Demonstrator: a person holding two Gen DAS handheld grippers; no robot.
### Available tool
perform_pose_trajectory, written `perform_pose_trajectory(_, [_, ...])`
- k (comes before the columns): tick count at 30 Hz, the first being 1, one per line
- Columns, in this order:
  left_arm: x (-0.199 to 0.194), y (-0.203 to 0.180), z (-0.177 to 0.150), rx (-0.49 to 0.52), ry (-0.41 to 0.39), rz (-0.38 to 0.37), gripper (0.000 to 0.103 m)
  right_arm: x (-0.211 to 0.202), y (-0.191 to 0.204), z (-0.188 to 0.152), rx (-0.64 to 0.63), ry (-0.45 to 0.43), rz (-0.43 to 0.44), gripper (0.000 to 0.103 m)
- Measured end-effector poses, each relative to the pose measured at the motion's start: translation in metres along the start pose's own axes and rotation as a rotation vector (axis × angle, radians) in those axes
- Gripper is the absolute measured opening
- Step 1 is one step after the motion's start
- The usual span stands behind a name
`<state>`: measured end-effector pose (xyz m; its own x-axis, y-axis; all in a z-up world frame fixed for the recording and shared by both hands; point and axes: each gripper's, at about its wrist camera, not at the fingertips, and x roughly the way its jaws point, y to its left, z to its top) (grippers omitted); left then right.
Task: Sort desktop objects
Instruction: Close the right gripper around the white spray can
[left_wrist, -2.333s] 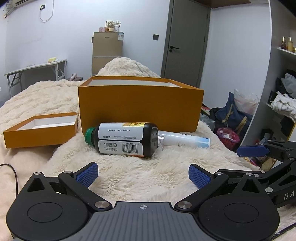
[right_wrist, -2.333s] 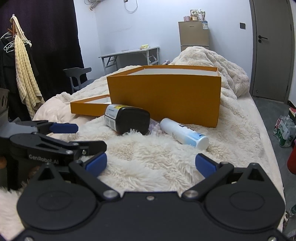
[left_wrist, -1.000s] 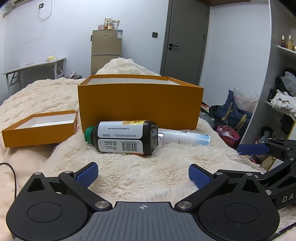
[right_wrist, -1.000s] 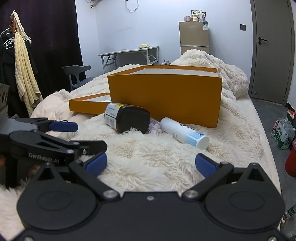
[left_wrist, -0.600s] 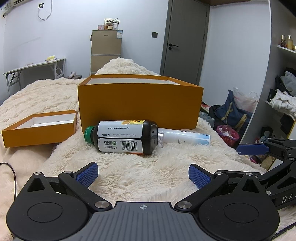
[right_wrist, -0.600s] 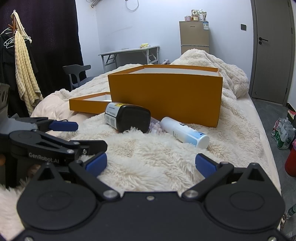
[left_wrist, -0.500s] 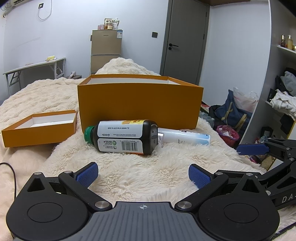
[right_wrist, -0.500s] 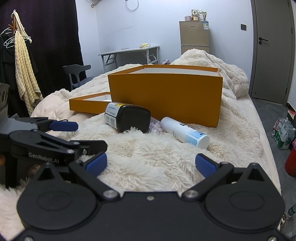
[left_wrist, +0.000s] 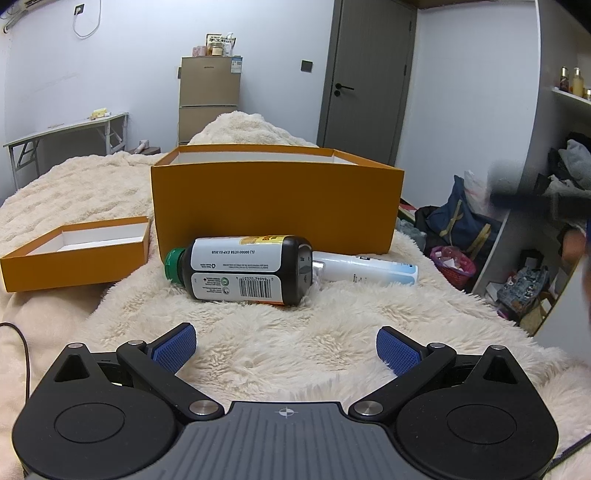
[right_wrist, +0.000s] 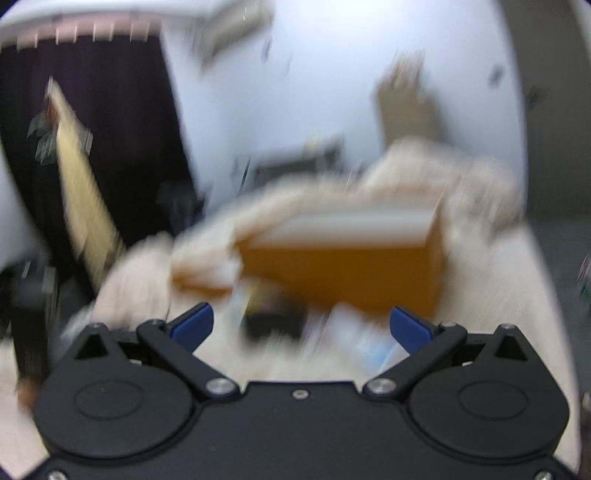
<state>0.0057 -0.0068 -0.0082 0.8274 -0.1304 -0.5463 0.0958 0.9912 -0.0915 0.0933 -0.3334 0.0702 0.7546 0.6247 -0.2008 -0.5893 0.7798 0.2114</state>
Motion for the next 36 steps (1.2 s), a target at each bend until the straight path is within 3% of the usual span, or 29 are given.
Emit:
perform_pose_trajectory(3, [0.000,-0.001,0.000,0.003,0.002,0.002,0.103,0.008,-0.004,0.018,-0.131,-0.044,0.082,0.103])
perform_pose_trajectory(6, [0.001,-0.002,0.000,0.007,0.004,0.004,0.103,0.035,-0.005,0.025,-0.261,0.059,0.263,0.103])
perform_pose_trajectory(7, [0.001,-0.002,0.001,0.007,0.004,0.005,0.103,0.047,-0.005,0.024,-0.275,0.100,0.260,0.103])
perform_pose_trajectory(10, [0.000,-0.002,0.001,0.009,0.004,0.006,0.103,0.084,-0.005,0.014,-0.315,0.216,0.143,0.102])
perform_pose_trajectory(12, [0.000,-0.001,0.001,0.008,0.004,0.005,0.103,0.097,-0.007,0.003,-0.325,0.264,0.117,0.088])
perform_pose_trajectory(14, [0.000,-0.001,0.001,0.007,0.004,0.005,0.103,0.106,-0.010,-0.009,-0.328,0.301,0.110,0.063])
perform_pose_trajectory(24, [-0.001,-0.001,0.002,0.004,0.004,0.004,0.103,0.148,-0.022,-0.067,-0.342,0.486,0.076,0.060])
perform_pose_trajectory(26, [-0.002,-0.001,0.003,0.003,0.003,0.004,0.103,0.157,-0.024,-0.078,-0.344,0.523,0.069,0.051])
perform_pose_trajectory(29, [-0.002,0.000,0.003,0.002,0.003,0.004,0.103,0.157,-0.021,-0.085,-0.345,0.509,0.067,0.039])
perform_pose_trajectory(36, [-0.003,-0.001,0.002,0.002,0.003,0.002,0.103,0.130,-0.014,-0.078,-0.357,0.457,0.099,0.033])
